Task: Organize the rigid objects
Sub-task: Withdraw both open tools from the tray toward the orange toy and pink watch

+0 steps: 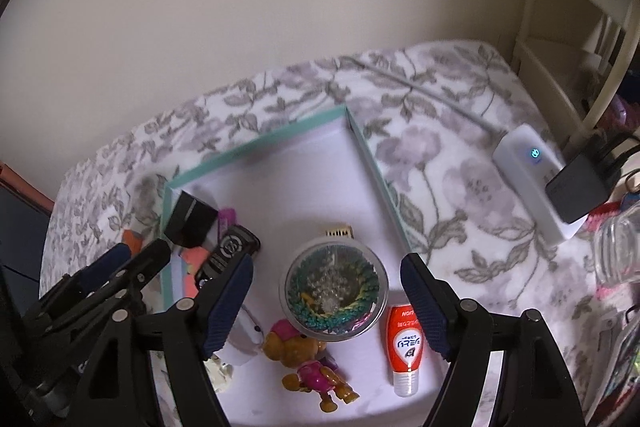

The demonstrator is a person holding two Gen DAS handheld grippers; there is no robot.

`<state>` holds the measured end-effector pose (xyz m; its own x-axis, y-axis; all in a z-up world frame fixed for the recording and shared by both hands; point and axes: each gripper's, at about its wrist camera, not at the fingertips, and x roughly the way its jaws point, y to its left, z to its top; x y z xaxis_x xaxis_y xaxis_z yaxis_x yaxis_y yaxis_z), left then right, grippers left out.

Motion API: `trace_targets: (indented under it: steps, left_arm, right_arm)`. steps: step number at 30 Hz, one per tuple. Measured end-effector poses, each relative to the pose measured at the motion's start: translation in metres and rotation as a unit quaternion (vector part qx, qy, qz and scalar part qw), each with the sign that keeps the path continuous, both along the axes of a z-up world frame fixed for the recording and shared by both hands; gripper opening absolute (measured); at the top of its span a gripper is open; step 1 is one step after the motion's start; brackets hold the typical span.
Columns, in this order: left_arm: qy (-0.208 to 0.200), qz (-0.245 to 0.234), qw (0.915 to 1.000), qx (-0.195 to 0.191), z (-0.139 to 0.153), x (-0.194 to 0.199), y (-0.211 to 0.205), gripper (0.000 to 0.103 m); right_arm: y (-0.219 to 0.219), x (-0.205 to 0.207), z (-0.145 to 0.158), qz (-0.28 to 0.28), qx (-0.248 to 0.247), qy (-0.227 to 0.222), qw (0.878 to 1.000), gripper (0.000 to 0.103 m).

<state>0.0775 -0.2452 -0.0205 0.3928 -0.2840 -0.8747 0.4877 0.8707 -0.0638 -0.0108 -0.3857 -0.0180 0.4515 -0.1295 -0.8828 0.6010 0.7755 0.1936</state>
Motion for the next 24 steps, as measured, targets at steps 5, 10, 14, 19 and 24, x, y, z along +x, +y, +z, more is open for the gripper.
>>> trace_targets:
  steps: [5, 10, 14, 19, 24]
  left_arm:
    - [-0.014, 0.016, 0.9998, 0.004, 0.007, 0.002, 0.007, 0.073]
    - [-0.025, 0.032, 0.9991, 0.009, 0.01, 0.006, 0.012, 0.077]
    - [-0.027, 0.056, 0.998, 0.01, 0.009, 0.011, 0.019, 0.078]
    - [-0.033, 0.077, 0.9965, 0.008, 0.011, 0.015, 0.026, 0.079]
    - [-0.031, 0.092, 0.9952, 0.013, 0.008, 0.018, 0.031, 0.08]
  right_arm:
    - [0.001, -0.003, 0.013, -0.003, -0.014, -0.012, 1.0, 0.082]
    - [0.0, -0.004, 0.014, -0.005, -0.023, -0.016, 1.0, 0.093]
    - [-0.002, -0.004, 0.013, -0.01, -0.03, -0.019, 0.999, 0.093]
    - [-0.003, -0.003, 0.012, -0.01, -0.036, -0.018, 0.999, 0.103]
    - [-0.001, -0.002, 0.011, -0.007, -0.038, -0.017, 0.999, 0.103]
